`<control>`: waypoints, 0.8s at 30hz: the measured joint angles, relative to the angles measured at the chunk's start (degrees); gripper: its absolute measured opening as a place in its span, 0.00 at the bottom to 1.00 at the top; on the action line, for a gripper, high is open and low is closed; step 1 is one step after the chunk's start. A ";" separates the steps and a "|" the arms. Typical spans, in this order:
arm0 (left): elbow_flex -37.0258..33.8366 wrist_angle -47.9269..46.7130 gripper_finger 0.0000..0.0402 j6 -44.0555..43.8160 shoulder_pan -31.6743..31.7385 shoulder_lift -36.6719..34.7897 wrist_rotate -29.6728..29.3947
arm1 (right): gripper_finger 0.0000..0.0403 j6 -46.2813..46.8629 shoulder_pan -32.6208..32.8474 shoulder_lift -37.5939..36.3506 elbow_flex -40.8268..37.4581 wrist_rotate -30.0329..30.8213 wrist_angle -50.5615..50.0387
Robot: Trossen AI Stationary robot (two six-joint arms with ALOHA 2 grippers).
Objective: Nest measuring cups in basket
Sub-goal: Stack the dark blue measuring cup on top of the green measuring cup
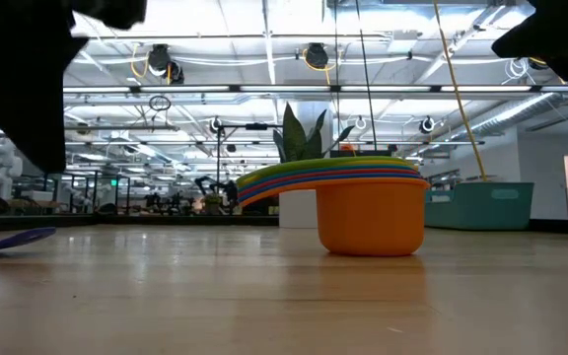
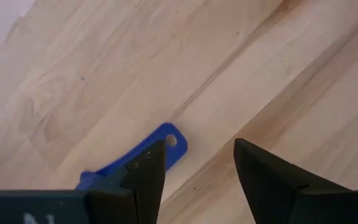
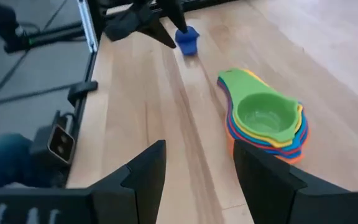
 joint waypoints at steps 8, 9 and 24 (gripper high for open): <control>0.02 1.91 0.48 -3.63 1.87 1.33 5.28 | 0.45 -3.83 0.00 0.00 0.00 1.61 -3.49; 0.02 1.97 0.48 -4.25 2.09 1.43 6.26 | 0.45 -3.85 0.00 0.00 0.00 1.46 -3.91; 0.02 -2.10 0.48 -10.30 5.08 4.56 9.11 | 0.45 -2.28 4.09 -0.02 -0.04 0.97 -6.91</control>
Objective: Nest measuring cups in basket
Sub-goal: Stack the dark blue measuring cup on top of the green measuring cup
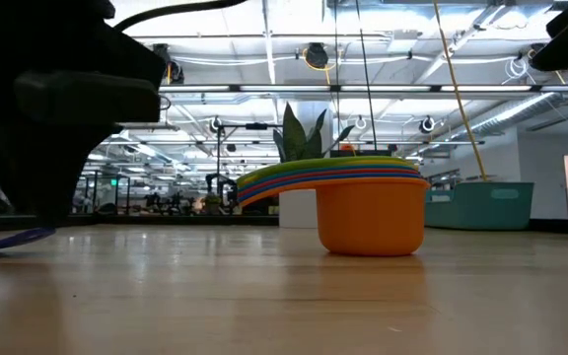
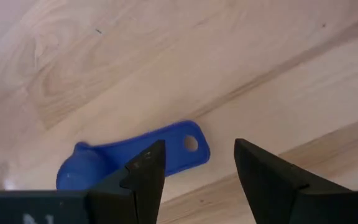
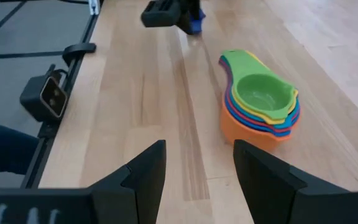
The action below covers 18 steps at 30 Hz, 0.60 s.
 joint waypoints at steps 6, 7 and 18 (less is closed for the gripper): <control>0.00 0.50 0.54 -2.52 -0.26 1.82 -0.57 | 0.45 -2.89 0.41 -0.02 0.00 -0.29 0.01; 0.02 1.17 0.55 -2.65 -0.26 2.09 -0.75 | 0.45 -3.36 0.41 -0.04 0.00 -0.69 0.02; 0.33 0.83 0.47 -5.88 -0.20 4.50 -0.55 | 0.45 -6.06 0.44 -0.07 0.01 -2.92 -0.94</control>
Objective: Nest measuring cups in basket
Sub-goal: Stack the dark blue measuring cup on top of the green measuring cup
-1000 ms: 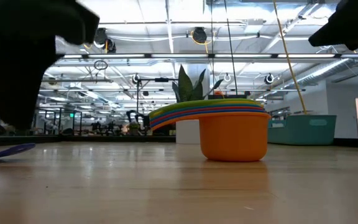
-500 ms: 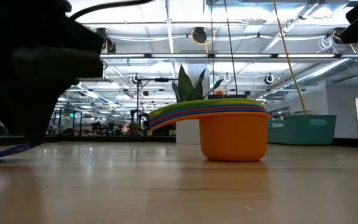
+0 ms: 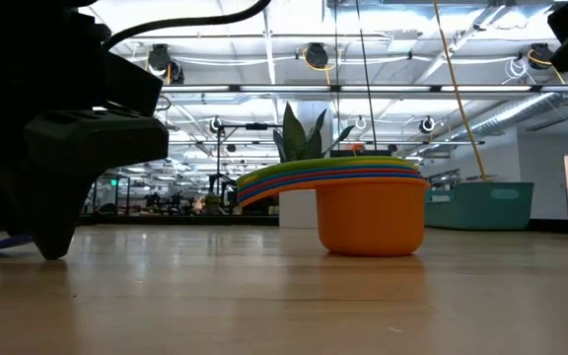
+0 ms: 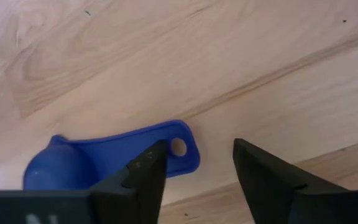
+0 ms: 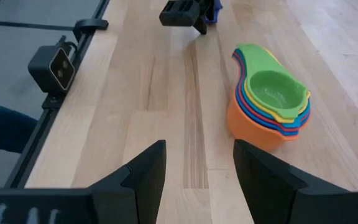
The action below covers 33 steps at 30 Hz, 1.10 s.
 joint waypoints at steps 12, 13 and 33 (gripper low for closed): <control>-0.34 -2.12 0.10 2.26 0.50 0.31 2.06 | 0.45 0.78 1.11 0.00 -0.01 0.00 -1.33; -0.42 -2.45 0.08 2.91 0.55 0.32 2.66 | 0.45 1.00 1.11 0.00 0.00 0.00 -1.36; 8.40 -12.38 0.01 5.81 -0.40 0.31 5.15 | 0.45 2.96 1.11 0.00 0.01 0.10 -1.16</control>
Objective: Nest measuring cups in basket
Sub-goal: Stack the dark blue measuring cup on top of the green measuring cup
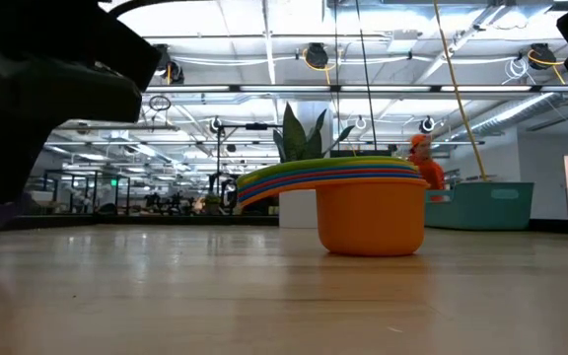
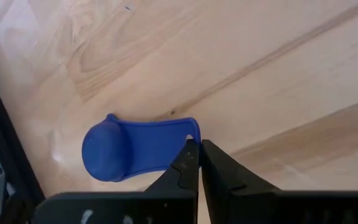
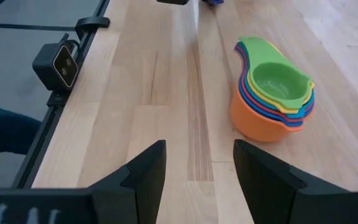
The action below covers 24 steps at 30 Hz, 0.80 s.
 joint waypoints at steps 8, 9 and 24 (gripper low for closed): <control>5.45 -1.78 0.01 1.31 -1.46 -0.08 -0.73 | 0.45 0.21 0.02 0.00 0.00 -0.05 0.02; 6.44 -2.74 0.00 1.28 -1.75 -0.11 -1.33 | 0.45 0.22 0.02 0.00 0.00 -0.05 0.02; 20.69 -5.09 0.00 7.78 -4.12 -0.22 -16.78 | 0.45 0.27 0.04 0.00 0.00 -0.22 0.04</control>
